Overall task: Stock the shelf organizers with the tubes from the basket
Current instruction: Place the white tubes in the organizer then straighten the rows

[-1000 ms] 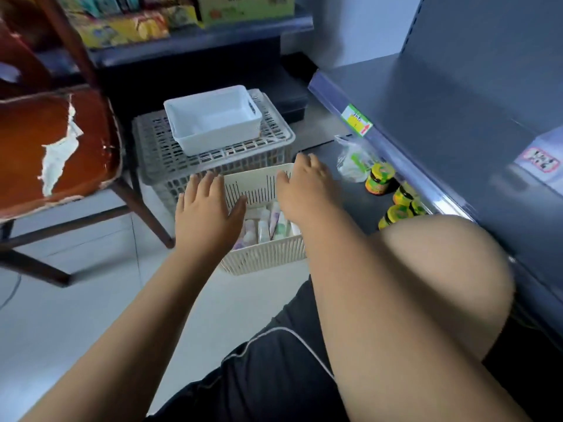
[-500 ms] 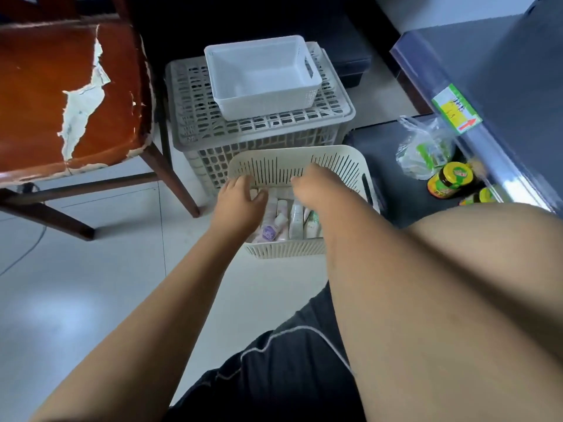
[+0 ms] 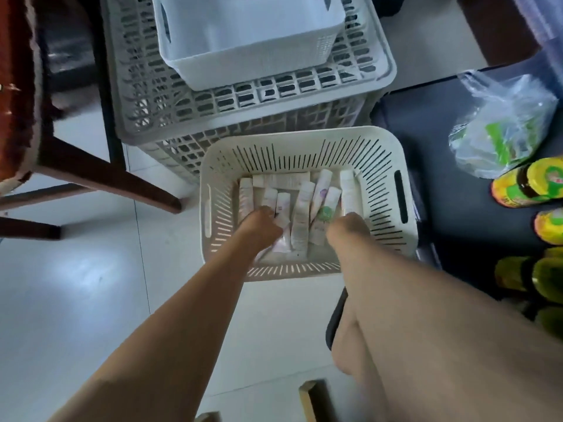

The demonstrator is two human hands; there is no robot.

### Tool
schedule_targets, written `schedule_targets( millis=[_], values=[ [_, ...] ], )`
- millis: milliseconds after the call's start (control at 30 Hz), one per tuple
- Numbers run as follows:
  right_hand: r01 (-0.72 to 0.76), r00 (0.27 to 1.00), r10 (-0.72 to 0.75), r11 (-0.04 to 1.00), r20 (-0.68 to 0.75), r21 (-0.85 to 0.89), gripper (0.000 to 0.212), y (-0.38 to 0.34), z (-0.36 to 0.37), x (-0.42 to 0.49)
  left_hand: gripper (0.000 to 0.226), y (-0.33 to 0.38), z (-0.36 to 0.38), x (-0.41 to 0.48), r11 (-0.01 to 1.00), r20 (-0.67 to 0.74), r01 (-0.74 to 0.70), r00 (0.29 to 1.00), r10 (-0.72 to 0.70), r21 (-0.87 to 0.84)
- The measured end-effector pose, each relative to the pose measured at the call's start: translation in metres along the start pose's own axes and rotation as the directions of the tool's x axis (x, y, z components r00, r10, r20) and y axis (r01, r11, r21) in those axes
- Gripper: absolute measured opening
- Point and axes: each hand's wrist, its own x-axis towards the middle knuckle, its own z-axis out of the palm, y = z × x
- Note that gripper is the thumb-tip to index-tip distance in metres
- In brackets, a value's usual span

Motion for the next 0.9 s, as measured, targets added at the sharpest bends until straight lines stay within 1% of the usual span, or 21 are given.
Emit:
schedule_targets(
  millis=[33,100,167,200,267,300,333,400,433,500,533,600,633,700,800,867,900],
  values=[
    [0.003,1.0,-0.003,1.0,0.008,0.001,0.028,0.003,0.008,0.005,0.042,0.0,0.005,0.009,0.998,-0.004,-0.028,1.0,0.028,0.057],
    [0.024,0.999,-0.028,0.996,0.038,0.087,0.014,0.01,0.023,0.024,0.038,0.002,0.012,0.019,0.989,-0.021,-0.068,0.997,0.072,0.13],
    [0.077,0.996,-0.082,0.987,0.026,0.139,0.007,0.008,0.034,0.039,0.02,0.002,0.015,0.03,0.983,-0.027,-0.073,0.997,0.079,0.169],
    [0.1,0.994,-0.105,0.984,0.026,0.149,0.008,0.005,0.036,0.046,0.013,0.003,0.015,0.033,0.978,-0.035,-0.073,0.996,0.082,0.195],
    [0.079,0.996,-0.085,0.985,0.034,0.154,0.013,-0.009,0.04,0.057,0.008,0.002,0.011,0.04,0.976,-0.083,-0.073,0.992,0.092,0.208],
    [0.047,0.997,-0.056,0.985,0.048,0.166,0.013,-0.018,0.042,0.063,0.007,0.0,0.01,0.045,0.976,-0.094,-0.079,0.991,0.1,0.205],
    [0.01,0.998,-0.02,0.986,0.059,0.166,0.011,-0.027,0.042,0.067,0.009,-0.001,0.009,0.047,0.976,-0.072,-0.096,0.991,0.112,0.198],
    [-0.054,0.997,0.045,0.988,0.067,0.142,0.008,-0.038,0.043,0.073,0.023,-0.002,0.011,0.047,0.964,0.02,-0.163,0.987,0.162,0.209],
    [-0.062,0.997,0.053,0.987,0.064,0.147,0.008,-0.038,0.045,0.075,0.027,-0.003,0.013,0.048,0.957,0.042,-0.192,0.981,0.187,0.218],
    [-0.057,0.995,0.046,0.991,0.085,0.121,0.002,-0.037,0.046,0.078,0.026,0.001,0.016,0.049,0.948,0.048,-0.214,0.977,0.208,0.237],
    [-0.039,0.995,0.029,0.993,0.093,0.111,0.006,-0.034,0.046,0.079,0.025,0.003,0.016,0.05,0.941,0.06,-0.223,0.975,0.215,0.253],
    [-0.019,0.995,0.004,0.99,0.102,0.143,0.016,-0.028,0.046,0.079,0.029,0.007,0.014,0.05,0.94,0.084,-0.208,0.978,0.192,0.271],
    [-0.008,0.996,-0.008,0.986,0.093,0.167,0.016,-0.026,0.044,0.078,0.03,0.009,0.011,0.049,0.948,0.071,-0.186,0.982,0.173,0.258],
    [0.024,0.998,-0.034,0.975,0.043,0.219,0.015,-0.018,0.038,0.073,0.032,0.011,0.001,0.046,0.969,0.0,-0.137,0.99,0.14,0.206],
    [0.11,0.994,-0.1,0.965,-0.052,0.239,0.017,-0.008,0.022,0.057,0.038,0.02,-0.023,0.024,0.992,-0.189,-0.086,0.977,0.103,0.095],
    [0.224,0.971,-0.208,0.964,-0.119,0.141,0.016,-0.007,0.006,0.04,0.041,0.024,-0.039,0.0,0.995,-0.279,-0.078,0.959,0.056,-0.07],
    [0.27,0.957,-0.255,0.958,-0.135,0.102,0.017,-0.009,-0.004,0.03,0.043,0.025,-0.045,-0.01,0.978,-0.299,-0.084,0.954,0.024,-0.19]
  ],
)
